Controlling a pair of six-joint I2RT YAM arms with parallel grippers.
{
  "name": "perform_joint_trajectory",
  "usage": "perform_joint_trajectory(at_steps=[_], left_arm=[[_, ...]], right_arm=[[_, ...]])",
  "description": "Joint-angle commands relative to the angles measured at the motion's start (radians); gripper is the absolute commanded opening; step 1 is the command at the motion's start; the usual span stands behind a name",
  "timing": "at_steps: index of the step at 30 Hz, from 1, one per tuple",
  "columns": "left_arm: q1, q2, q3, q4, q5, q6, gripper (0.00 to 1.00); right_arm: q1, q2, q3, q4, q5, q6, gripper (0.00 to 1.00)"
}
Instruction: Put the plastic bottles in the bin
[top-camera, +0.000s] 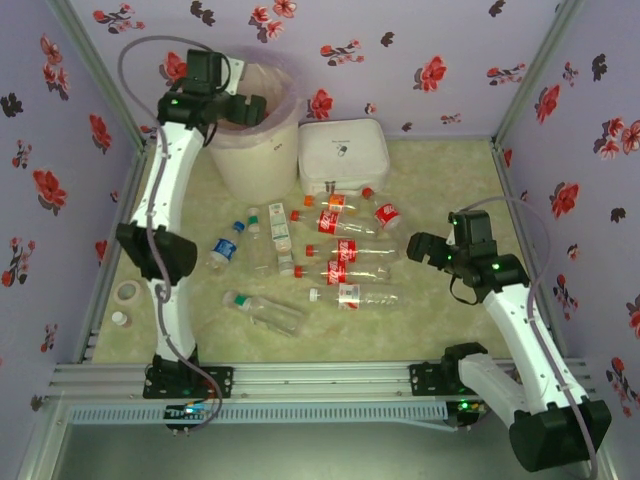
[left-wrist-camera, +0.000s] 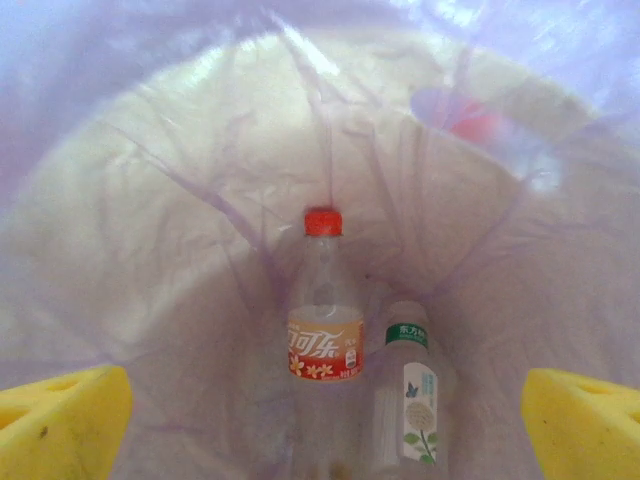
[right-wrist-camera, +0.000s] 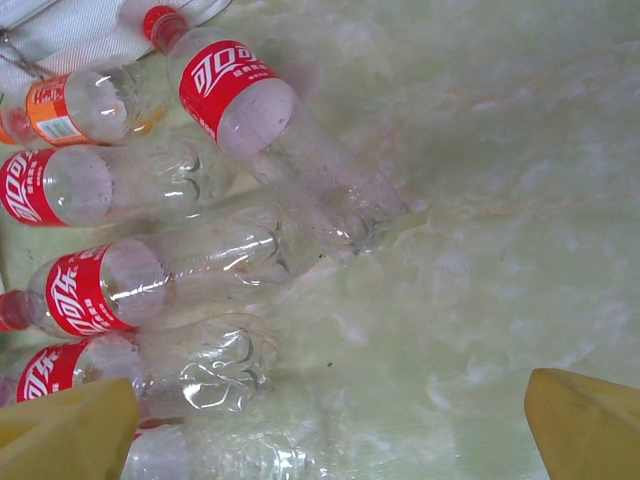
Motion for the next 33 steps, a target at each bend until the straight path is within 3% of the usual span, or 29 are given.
perform_joint_trajectory(at_steps=[1, 8, 10, 13, 16, 18, 22, 24, 31, 33], left_arm=[[-0.009, -0.170, -0.090, 0.019, -0.012, 0.030, 1.00], [-0.035, -0.508, -0.456, 0.092, 0.011, -0.026, 1.00], [-0.047, -0.656, -0.650, 0.170, 0.026, -0.121, 1.00], [-0.071, -0.898, -1.030, 0.416, 0.156, -0.279, 1.00], [-0.108, -1.047, -1.240, 0.505, 0.182, -0.445, 1.00], [-0.156, -1.106, -1.313, 0.489, 0.105, -0.542, 1.00], [-0.266, -1.192, -1.492, 0.580, 0.016, -0.619, 1.00], [-0.274, -1.194, -1.541, 0.617, 0.003, -0.650, 1.00], [-0.292, -1.144, -1.509, 0.547, -0.035, -0.638, 1.00], [-0.304, -1.143, -1.507, 0.547, -0.029, -0.642, 1.00]], right_arm=[[-0.007, -0.006, 0.022, -0.006, 0.030, -0.105, 0.99], [-0.008, 0.154, 0.108, -0.050, 0.032, -0.316, 0.97], [-0.007, 0.224, 0.138, -0.059, 0.072, -0.340, 0.95], [-0.006, 0.315, 0.173, -0.038, 0.085, -0.374, 0.92], [-0.006, 0.399, 0.227, -0.019, 0.090, -0.400, 0.79], [-0.008, 0.469, 0.273, -0.041, 0.066, -0.423, 0.72], [-0.006, 0.615, 0.371, -0.109, 0.037, -0.488, 0.71], [-0.006, 0.657, 0.386, -0.116, 0.054, -0.519, 0.76], [-0.012, 0.756, 0.436, -0.163, 0.057, -0.545, 0.79], [-0.020, 0.772, 0.426, -0.156, 0.045, -0.542, 0.87]])
